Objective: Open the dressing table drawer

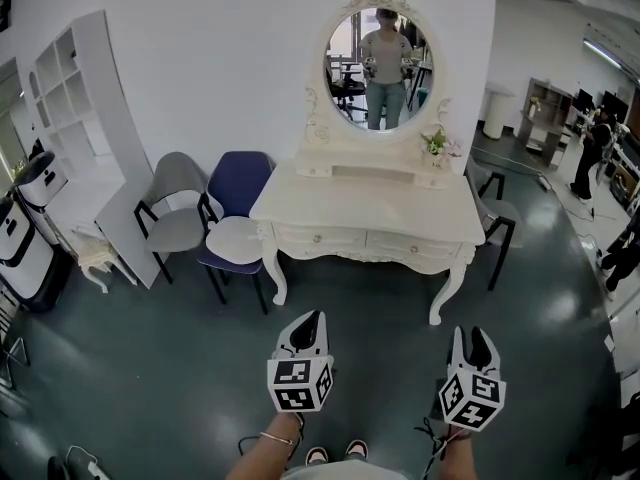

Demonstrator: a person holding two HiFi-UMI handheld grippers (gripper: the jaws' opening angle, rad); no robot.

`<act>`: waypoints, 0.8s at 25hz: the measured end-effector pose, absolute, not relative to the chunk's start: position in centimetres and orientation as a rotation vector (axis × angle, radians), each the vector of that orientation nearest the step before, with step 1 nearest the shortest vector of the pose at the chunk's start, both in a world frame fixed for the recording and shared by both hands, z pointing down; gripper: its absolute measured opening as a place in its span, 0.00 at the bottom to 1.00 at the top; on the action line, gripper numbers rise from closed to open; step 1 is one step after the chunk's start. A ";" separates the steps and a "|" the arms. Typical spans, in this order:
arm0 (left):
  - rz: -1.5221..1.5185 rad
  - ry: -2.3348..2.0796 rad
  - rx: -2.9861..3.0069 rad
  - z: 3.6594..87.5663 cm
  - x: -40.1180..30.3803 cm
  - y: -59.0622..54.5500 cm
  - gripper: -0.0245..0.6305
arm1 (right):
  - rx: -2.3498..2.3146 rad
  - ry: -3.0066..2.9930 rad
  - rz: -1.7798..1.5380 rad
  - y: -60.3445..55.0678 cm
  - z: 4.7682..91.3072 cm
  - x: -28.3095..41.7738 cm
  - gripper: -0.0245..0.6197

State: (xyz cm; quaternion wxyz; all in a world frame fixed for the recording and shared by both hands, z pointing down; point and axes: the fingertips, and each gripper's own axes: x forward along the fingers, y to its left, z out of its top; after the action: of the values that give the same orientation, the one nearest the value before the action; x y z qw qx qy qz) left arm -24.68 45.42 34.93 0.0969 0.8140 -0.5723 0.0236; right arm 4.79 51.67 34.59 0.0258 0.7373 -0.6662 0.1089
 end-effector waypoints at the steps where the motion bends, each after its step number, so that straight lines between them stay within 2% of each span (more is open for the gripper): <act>1: 0.069 -1.698 2.409 35.0 -24.3 45.2 0.07 | 2.278 -2.059 0.338 51.5 34.7 5.2 0.27; 20: 0.115 -1.684 2.387 36.7 -18.5 39.8 0.07 | 2.243 -2.059 0.447 45.8 37.8 11.0 0.26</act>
State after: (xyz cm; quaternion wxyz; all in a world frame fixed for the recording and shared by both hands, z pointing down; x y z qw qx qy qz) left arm -18.55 39.77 36.69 0.1088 0.8115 -0.5728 0.0392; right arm 10.99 45.82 37.82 0.0323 0.7285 -0.6687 0.1451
